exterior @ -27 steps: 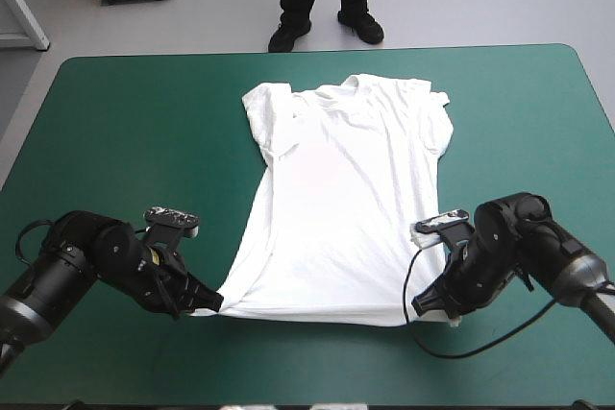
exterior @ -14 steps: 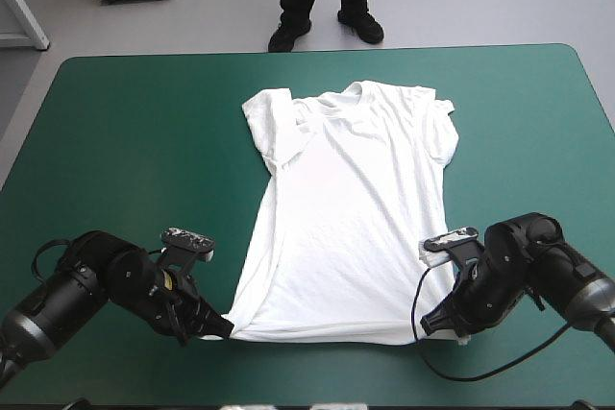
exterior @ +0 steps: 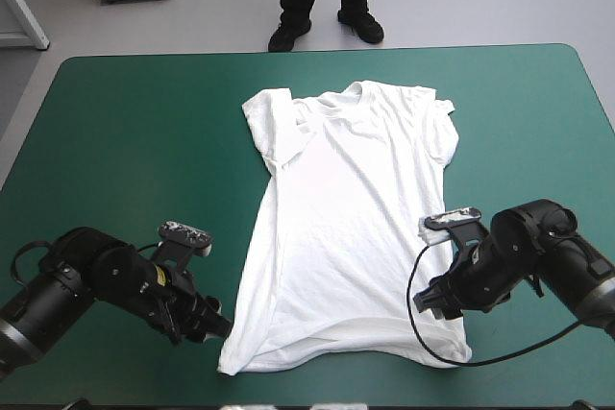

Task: Fold the cloth

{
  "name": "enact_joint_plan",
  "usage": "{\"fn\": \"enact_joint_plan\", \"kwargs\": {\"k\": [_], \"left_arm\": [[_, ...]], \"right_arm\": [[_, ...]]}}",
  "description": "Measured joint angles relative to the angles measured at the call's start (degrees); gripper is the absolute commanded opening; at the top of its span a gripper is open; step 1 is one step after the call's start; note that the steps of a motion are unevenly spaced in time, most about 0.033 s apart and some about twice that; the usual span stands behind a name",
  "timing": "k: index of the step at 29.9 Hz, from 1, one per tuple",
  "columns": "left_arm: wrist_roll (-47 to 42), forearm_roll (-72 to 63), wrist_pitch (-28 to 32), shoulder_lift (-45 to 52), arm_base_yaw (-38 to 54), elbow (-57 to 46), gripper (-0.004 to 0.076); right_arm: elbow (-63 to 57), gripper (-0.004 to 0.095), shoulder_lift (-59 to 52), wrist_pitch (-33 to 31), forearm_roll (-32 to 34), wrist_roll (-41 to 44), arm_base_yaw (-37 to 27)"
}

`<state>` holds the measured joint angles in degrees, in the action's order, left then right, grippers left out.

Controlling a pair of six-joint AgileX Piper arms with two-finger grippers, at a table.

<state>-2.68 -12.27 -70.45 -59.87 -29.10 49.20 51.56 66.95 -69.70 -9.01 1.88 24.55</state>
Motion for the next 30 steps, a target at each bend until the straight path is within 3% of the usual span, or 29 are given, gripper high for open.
{"fn": "enact_joint_plan", "kwargs": {"k": [4, 8, 12, 17, 30], "left_arm": [[0.0, 0.9, -0.4, 0.3, 0.0, 8.3, 0.0478], [0.2, 5.5, -0.1, -2.3, 0.0, 17.8, 0.0478], [0.2, 10.7, 2.6, -8.4, 0.0, 25.8, 0.0478], [1.7, 12.3, 6.9, -17.5, 0.0, 30.9, 0.0482], [2.1, 13.6, 14.9, -35.2, 2.5, 31.6, 0.0483]], "right_arm": [[6.0, 0.0560, -2.4, -0.6, 4.2, 3.1, 0.0], [12.3, 0.0560, -3.2, -1.2, 13.8, 7.9, 0.0], [17.0, 0.0560, -3.2, -1.2, 23.5, 11.7, 0.0], [20.6, 0.0560, -2.9, -0.7, 31.1, 16.5, 0.0], [21.9, 0.0559, 6.9, 7.0, 30.6, 20.7, -0.3]]}}
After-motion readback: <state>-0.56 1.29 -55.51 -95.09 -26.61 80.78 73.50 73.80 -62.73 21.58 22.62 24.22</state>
